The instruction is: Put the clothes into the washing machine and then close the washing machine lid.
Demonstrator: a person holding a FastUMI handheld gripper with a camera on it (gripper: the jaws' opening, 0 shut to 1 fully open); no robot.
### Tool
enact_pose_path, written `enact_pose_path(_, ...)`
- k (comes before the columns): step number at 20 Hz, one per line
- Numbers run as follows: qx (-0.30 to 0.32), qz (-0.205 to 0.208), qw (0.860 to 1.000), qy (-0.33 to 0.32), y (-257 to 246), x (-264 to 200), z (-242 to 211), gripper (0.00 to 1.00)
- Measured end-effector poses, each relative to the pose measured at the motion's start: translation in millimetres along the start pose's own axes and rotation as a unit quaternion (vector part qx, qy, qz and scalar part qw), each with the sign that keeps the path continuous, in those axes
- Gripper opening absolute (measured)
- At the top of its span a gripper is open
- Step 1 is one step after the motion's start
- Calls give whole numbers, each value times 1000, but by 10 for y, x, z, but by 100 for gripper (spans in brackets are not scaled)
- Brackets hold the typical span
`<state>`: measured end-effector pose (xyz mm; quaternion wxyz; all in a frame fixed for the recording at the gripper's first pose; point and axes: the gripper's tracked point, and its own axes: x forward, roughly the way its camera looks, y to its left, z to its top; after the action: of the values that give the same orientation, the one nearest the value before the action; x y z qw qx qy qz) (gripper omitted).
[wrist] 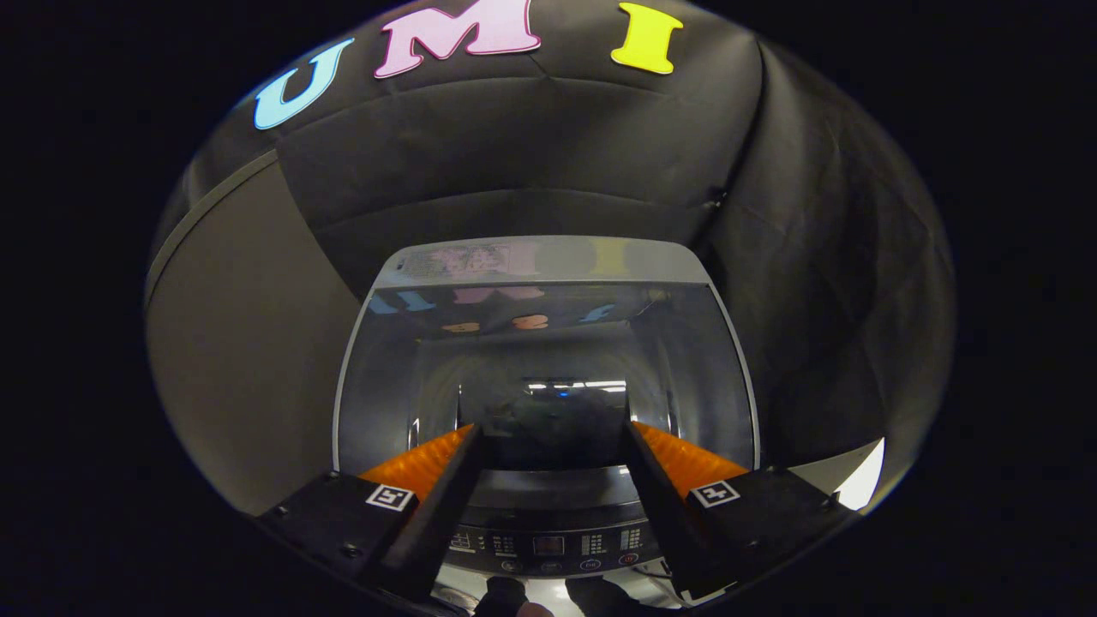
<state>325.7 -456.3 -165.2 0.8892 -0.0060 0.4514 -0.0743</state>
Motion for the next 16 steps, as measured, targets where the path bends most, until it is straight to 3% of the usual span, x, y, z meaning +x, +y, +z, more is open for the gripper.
enact_pose_path(8,8,5,1000,-27,-20,-117,213,100)
enact_pose_path(16,13,18,990,-142,-49,-840,990,100)
